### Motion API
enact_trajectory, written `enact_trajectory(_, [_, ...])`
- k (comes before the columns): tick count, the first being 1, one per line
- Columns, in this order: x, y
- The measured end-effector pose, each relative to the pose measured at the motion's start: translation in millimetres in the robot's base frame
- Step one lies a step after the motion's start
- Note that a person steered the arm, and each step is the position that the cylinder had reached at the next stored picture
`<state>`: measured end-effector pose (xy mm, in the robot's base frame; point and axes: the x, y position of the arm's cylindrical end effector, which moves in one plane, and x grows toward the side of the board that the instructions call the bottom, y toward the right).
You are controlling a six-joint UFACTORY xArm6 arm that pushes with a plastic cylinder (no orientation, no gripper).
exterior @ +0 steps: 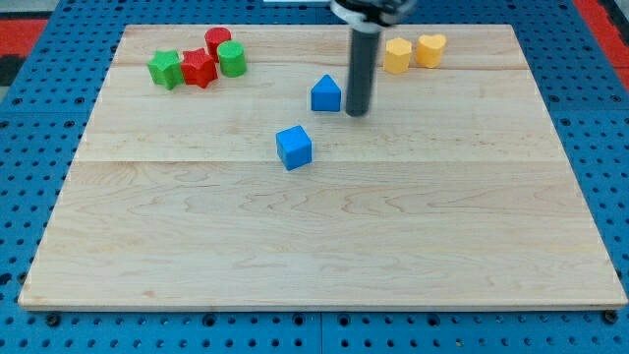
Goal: Move the blue triangle towards the blue cube
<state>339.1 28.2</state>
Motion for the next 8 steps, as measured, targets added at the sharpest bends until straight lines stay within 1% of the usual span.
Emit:
enact_trajectory(1, [-11.9, 10.1])
enact_trajectory(2, [-46.4, 1.5])
enact_trajectory(3, [-83.1, -30.3])
enact_trajectory(4, [-20.2, -53.9])
enact_trajectory(5, [-7.9, -68.9])
enact_trajectory(6, [-26.4, -66.9])
enact_trajectory(7, [-38.4, -139.2])
enact_trajectory(8, [19.1, -121.8])
